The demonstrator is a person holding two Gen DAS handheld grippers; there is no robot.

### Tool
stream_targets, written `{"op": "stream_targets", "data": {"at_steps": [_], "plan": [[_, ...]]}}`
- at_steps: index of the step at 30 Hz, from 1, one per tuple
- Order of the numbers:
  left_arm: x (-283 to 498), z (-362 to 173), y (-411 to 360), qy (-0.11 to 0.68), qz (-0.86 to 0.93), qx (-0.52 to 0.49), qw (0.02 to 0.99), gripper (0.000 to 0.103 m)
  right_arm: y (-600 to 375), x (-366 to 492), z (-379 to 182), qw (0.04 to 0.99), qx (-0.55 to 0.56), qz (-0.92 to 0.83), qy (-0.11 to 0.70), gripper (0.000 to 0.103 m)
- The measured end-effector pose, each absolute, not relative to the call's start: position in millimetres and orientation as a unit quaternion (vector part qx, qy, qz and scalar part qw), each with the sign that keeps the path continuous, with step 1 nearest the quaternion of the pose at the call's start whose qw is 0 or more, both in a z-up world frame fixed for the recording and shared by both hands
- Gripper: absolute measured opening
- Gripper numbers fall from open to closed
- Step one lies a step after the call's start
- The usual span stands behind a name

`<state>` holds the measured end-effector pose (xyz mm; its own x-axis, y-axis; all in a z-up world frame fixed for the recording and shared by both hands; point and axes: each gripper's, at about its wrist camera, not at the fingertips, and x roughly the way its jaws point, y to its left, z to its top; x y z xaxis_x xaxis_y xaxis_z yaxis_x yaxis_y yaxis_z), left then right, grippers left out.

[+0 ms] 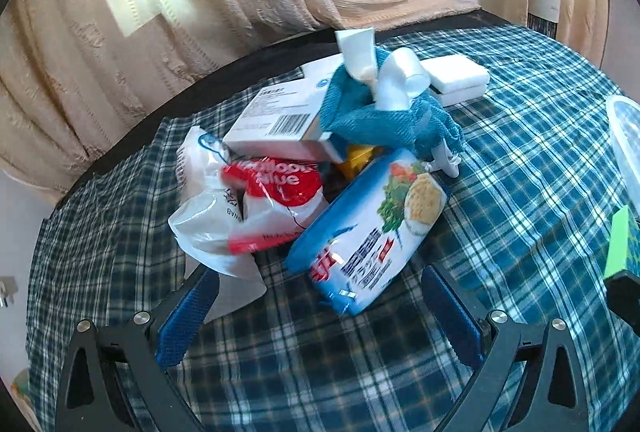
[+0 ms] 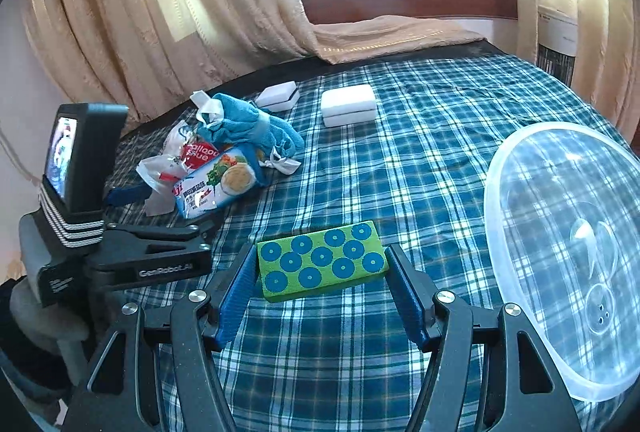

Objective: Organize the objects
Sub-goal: 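Lift the sponge with the right gripper while the left gripper grasps the blue cracker packet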

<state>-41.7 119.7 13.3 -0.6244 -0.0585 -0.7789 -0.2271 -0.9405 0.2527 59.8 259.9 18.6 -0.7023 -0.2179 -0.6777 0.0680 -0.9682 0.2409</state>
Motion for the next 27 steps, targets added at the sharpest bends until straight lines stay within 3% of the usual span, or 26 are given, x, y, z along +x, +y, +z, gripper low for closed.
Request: {"op": "stream_targets", "data": {"at_steps": [8, 11, 19, 27], "plan": [[-48, 10, 129, 0.173, 0.886, -0.426, 0.054, 0.102, 266, 63, 22, 0.075, 0.371, -0.920, -0.106, 0.065], [-49, 11, 129, 0.165, 0.886, -0.428, 0.062, 0.096, 268, 64, 22, 0.073, 0.371, -0.920, -0.108, 0.065], [-46, 13, 134, 0.157, 0.884, -0.431, 0.089, 0.066, 270, 64, 22, 0.072, 0.372, -0.919, -0.111, 0.065], [-36, 18, 132, 0.149, 0.887, -0.427, 0.093, 0.058, 276, 67, 21, 0.066, 0.370, -0.919, -0.117, 0.065]]}}
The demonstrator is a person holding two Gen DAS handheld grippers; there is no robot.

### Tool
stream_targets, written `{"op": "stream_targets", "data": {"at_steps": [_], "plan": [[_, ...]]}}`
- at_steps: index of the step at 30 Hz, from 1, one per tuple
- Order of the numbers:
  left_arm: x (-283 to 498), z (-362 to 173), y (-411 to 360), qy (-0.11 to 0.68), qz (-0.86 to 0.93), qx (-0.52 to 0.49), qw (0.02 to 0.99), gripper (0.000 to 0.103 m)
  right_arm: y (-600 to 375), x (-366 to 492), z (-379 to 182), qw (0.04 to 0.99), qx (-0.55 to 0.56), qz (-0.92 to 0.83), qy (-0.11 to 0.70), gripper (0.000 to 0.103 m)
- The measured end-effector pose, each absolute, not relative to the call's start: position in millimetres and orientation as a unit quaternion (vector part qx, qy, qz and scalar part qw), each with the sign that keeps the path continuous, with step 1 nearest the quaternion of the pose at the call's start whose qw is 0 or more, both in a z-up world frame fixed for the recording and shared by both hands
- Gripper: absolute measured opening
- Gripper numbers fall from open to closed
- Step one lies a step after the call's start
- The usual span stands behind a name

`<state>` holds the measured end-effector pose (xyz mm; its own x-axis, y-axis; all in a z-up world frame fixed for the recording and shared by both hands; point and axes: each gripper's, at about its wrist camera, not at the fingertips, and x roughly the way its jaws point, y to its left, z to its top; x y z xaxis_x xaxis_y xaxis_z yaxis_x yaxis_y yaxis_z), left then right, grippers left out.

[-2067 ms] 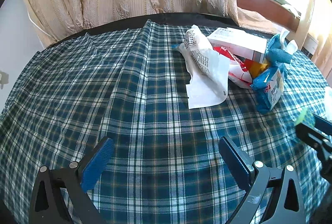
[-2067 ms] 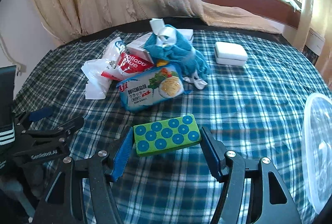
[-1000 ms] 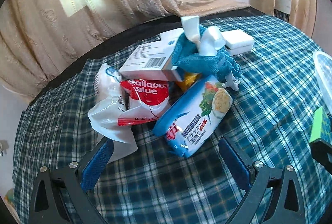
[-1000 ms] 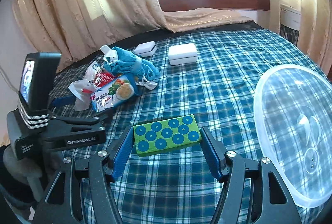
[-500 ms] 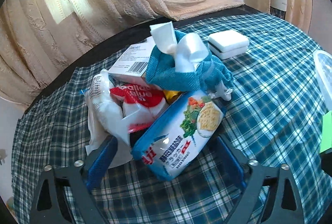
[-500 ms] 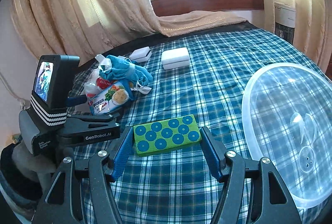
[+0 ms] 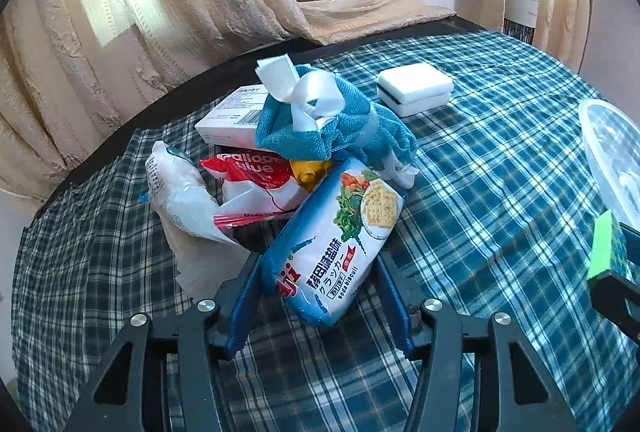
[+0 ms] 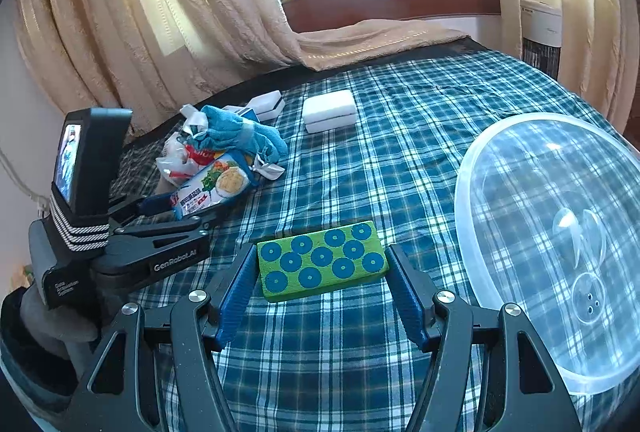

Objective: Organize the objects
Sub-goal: 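Lift the sponge with the right gripper while the left gripper grasps the blue cracker packet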

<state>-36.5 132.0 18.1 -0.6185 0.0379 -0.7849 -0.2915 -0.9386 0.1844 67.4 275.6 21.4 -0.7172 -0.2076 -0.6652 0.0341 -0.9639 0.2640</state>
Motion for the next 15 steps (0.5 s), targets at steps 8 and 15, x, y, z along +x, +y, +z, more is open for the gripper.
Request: {"op": "stream_targets", "data": {"at_steps": [8, 15], "plan": [[-21, 33, 134, 0.145, 0.894, -0.411, 0.099, 0.057, 279, 68, 23, 0.064, 0.365, -0.921, -0.121, 0.065], [-12, 42, 140, 0.144, 0.896, -0.404, 0.113, 0.054, 280, 72, 25, 0.062, 0.361, -0.922, -0.124, 0.065]]}}
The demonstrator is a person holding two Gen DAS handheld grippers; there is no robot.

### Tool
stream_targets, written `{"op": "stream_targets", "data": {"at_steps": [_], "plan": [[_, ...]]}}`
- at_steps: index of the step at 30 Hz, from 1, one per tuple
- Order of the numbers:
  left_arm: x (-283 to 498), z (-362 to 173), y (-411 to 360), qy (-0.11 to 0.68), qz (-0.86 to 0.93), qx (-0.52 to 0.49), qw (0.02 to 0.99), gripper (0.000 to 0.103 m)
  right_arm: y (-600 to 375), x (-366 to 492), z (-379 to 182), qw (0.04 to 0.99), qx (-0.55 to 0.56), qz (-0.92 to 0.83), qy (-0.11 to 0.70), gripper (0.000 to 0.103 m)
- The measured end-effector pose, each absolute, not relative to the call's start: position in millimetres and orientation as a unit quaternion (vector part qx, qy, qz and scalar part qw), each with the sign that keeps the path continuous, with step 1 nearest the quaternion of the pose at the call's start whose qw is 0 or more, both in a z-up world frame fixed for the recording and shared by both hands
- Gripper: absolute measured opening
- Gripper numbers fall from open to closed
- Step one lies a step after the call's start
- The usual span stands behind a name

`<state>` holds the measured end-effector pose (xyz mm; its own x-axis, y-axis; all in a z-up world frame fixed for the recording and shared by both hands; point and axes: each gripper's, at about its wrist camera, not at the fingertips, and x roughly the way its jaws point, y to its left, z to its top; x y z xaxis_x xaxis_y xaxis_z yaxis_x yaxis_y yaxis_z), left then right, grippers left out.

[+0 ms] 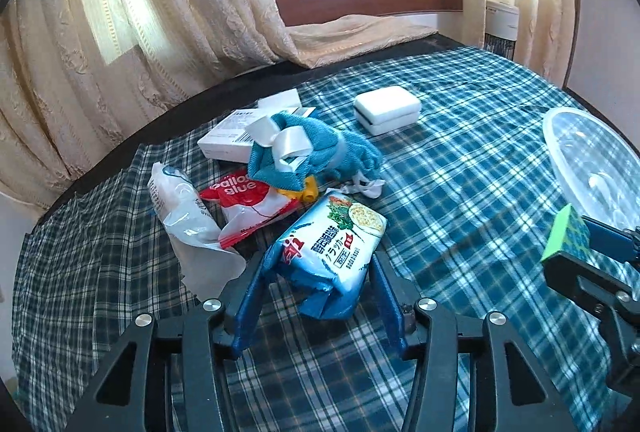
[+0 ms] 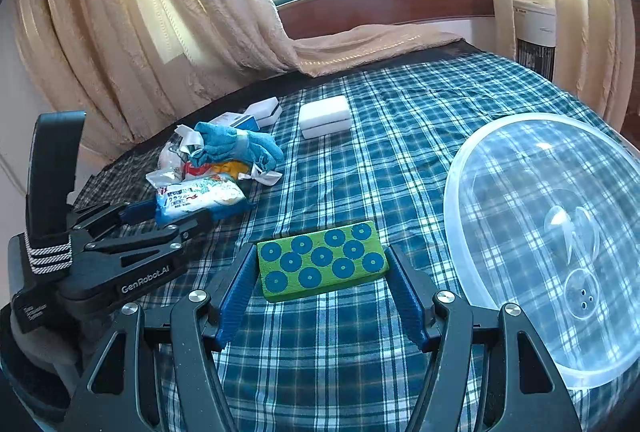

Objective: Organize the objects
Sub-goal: 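Lift the sponge with the right gripper while the left gripper grasps the blue cracker packet, then carry the sponge and cracker packet toward the clear plastic bowl with both grippers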

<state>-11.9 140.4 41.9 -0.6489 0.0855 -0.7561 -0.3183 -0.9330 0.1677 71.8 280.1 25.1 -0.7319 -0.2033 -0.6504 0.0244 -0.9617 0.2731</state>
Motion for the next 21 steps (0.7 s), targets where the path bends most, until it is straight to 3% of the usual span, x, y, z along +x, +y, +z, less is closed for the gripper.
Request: {"op": "stream_targets", "data": {"at_steps": [14, 21], "plan": [[-4, 39, 143, 0.127, 0.890, -0.420, 0.127, 0.053, 288, 78, 29, 0.057, 0.354, -0.924, -0.131, 0.065], [-6, 22, 144, 0.129, 0.879, -0.442, 0.122, 0.063, 288, 79, 30, 0.057, 0.353, -0.925, -0.131, 0.065]]}}
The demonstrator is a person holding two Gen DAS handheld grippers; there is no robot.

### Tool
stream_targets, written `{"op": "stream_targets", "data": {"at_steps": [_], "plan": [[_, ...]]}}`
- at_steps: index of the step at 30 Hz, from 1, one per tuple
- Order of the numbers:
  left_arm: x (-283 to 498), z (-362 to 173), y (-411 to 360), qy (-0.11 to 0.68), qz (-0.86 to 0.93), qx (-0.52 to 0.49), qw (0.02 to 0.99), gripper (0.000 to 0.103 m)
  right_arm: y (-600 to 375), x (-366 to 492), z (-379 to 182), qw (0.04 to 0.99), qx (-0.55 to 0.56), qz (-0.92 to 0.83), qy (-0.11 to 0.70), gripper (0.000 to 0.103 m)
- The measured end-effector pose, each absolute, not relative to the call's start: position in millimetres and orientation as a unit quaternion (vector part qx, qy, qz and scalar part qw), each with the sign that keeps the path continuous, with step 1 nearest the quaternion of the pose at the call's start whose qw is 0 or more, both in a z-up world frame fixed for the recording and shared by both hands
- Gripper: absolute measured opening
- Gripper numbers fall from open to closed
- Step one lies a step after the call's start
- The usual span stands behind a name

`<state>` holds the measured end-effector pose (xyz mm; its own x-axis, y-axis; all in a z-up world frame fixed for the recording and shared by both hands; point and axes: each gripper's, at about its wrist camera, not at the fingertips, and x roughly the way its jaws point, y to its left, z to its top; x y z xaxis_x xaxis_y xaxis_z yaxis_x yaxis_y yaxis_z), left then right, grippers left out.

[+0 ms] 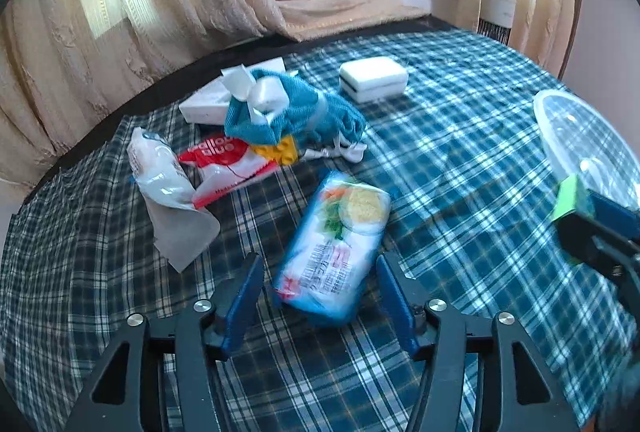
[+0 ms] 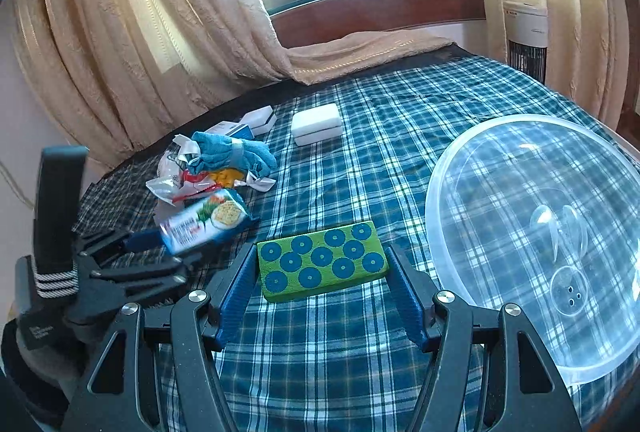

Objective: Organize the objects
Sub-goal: 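Carry the sponge and cracker packet toward the clear plastic bowl with both grippers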

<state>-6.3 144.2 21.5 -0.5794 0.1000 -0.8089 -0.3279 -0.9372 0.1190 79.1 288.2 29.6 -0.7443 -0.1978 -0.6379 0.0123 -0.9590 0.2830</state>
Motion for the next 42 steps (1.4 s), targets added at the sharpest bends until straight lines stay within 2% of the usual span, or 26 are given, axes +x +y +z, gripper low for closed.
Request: {"op": "stream_targets", "data": {"at_steps": [3, 11, 19, 22, 42], "plan": [[-11, 18, 145, 0.131, 0.879, -0.444, 0.118, 0.068, 288, 79, 29, 0.056, 0.353, -0.925, -0.132, 0.065], [-19, 13, 147, 0.134, 0.878, -0.444, 0.116, 0.068, 292, 80, 31, 0.055, 0.351, -0.925, -0.134, 0.065], [-18, 16, 152, 0.137, 0.877, -0.444, 0.122, 0.049, 298, 83, 35, 0.051, 0.346, -0.927, -0.137, 0.065], [-16, 21, 154, 0.137, 0.880, -0.439, 0.122, 0.044, 302, 84, 36, 0.046, 0.344, -0.928, -0.139, 0.065], [2, 55, 210, 0.169, 0.889, -0.390, 0.168, 0.042, 350, 100, 41, -0.009, 0.321, -0.933, -0.164, 0.065]]}}
